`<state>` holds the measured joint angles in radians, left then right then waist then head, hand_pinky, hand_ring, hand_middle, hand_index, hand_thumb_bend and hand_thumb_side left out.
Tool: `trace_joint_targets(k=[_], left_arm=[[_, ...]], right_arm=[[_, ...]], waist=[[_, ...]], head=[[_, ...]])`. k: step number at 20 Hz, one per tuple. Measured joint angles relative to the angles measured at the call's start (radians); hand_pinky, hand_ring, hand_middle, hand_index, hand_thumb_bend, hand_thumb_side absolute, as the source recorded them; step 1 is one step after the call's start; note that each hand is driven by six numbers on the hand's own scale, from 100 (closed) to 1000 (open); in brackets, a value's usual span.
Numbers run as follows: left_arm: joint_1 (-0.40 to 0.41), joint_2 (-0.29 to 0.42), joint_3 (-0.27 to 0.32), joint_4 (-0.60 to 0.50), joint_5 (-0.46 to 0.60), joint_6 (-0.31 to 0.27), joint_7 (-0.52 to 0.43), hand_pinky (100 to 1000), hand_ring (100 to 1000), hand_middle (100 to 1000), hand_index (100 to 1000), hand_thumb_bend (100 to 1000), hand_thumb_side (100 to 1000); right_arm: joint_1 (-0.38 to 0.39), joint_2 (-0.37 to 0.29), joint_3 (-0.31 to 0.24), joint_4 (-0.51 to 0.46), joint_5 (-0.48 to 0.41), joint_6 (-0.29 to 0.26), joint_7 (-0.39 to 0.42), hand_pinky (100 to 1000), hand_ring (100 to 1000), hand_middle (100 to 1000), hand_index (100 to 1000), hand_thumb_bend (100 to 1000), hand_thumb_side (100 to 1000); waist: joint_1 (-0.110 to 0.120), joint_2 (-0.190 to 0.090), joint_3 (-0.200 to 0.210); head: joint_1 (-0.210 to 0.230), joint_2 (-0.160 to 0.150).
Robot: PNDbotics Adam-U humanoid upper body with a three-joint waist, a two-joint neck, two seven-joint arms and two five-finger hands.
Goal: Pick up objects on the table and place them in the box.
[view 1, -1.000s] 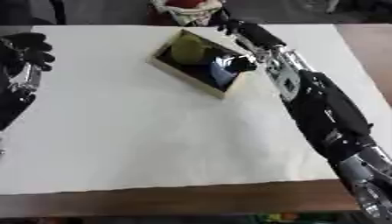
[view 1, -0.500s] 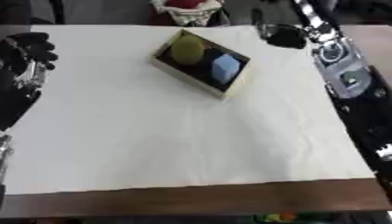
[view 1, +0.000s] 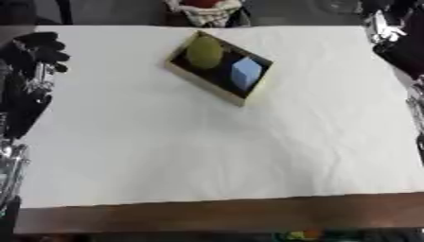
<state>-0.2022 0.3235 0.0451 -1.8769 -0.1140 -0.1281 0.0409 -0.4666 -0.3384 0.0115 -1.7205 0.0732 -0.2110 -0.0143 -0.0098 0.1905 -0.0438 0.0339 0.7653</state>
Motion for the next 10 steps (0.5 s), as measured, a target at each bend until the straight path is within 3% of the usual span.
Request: trace_joint_targets(k=[4, 10], left_arm=[[0.005, -0.018, 0.0, 0.003, 0.0, -0.01, 0.006, 613, 647, 634, 774, 100, 651], [0.007, -0.036, 0.0, 0.014, 0.006, -0.014, 0.005, 612, 644, 629, 773, 100, 654]], right_arm=[[0.063, 0.038, -0.017, -0.041, -0.014, 0.01, -0.005, 691, 672, 643, 855, 100, 445], [0.091, 0.064, -0.017, -0.061, -0.041, 0.015, -0.001, 685, 660, 628, 831, 100, 440]], waist=[[0.002, 0.003, -0.005], [0.004, 0.005, 0.0]], head=[[0.005, 0.0], [0.004, 0.0]])
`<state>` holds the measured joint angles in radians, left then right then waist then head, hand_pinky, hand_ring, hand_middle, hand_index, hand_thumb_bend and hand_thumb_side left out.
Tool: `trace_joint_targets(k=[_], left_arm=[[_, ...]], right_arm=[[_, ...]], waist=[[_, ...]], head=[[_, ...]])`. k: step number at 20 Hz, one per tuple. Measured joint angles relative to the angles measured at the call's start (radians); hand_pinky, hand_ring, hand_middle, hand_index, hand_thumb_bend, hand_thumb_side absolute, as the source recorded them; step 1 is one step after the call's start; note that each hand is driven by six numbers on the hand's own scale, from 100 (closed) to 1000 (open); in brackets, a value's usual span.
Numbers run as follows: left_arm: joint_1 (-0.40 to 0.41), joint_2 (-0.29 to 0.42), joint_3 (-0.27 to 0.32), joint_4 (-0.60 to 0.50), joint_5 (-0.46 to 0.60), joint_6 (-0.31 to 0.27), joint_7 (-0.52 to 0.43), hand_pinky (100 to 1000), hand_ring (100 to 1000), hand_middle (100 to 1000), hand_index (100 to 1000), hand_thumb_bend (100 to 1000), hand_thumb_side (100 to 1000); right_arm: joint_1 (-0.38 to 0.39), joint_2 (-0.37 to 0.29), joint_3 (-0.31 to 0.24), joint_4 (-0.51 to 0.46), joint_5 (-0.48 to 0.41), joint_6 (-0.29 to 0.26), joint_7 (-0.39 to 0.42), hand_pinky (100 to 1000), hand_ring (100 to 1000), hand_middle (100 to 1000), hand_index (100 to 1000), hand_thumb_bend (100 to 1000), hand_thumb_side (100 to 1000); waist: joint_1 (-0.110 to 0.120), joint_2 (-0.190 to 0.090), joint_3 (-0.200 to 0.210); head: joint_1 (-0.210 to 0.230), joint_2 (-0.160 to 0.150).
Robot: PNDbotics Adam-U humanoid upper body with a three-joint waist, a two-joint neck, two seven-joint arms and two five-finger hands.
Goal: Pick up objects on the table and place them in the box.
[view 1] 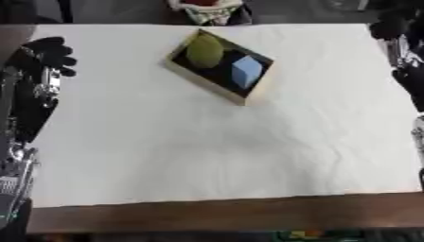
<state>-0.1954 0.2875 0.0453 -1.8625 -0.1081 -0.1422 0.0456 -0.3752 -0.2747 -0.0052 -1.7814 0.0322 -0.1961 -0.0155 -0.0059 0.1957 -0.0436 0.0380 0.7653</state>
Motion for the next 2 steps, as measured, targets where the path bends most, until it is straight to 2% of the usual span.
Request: trace_joint_targets(k=[2], left_arm=[[0.0, 0.0, 0.0, 0.0, 0.002, -0.002, 0.002, 612, 644, 628, 773, 100, 656]], right_arm=[[0.005, 0.004, 0.0, 0.0, -0.005, 0.0, 0.001, 683, 656, 624, 817, 100, 434]], waist=[[0.002, 0.0, 0.003]], head=[[-0.001, 0.0]])
